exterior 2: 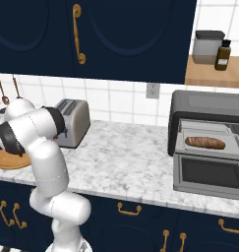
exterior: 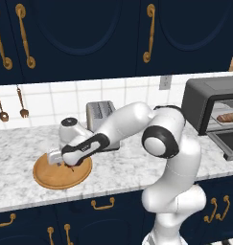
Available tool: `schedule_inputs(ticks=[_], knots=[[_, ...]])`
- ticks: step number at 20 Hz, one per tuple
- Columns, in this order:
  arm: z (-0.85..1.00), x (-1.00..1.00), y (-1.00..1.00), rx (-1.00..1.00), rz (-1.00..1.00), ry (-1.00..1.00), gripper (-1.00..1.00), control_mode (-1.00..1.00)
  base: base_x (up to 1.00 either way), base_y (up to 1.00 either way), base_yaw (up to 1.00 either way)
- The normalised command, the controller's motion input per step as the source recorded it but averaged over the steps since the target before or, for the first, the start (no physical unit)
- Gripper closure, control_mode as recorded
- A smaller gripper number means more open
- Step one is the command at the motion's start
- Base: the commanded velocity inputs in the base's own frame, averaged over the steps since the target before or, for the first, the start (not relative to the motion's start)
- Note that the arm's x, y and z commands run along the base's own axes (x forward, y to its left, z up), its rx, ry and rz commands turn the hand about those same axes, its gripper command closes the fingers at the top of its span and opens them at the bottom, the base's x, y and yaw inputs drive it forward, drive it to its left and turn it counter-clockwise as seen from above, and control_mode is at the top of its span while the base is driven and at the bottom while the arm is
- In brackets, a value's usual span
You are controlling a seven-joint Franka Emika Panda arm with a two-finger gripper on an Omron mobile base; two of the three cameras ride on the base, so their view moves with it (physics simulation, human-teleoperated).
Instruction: Pick up the kebab skewer and baguette bread, and place them inside the toaster oven. Close the toaster oven door and start by setting the timer.
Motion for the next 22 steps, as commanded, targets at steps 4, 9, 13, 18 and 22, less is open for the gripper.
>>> schedule_inputs(ticks=[4,9,13,18,22], knots=[[-0.12,0.10,-0.05,0.00,0.00,0.00,-1.00,-1.00,0.00,0.00,0.00],[-0.24,0.03,-0.06,0.00,0.00,0.00,-1.00,-1.00,0.00,0.00,0.00],[-0.25,0.01,-0.14,0.00,0.00,0.00,-1.00,-1.00,0.00,0.00,0.00],[-0.16,0.08,-0.20,0.00,0.00,0.00,-1.00,-1.00,0.00,0.00,0.00],[-0.04,0.00,0.02,0.00,-0.01,0.00,-1.00,-1.00,0.00,0.00,0.00]])
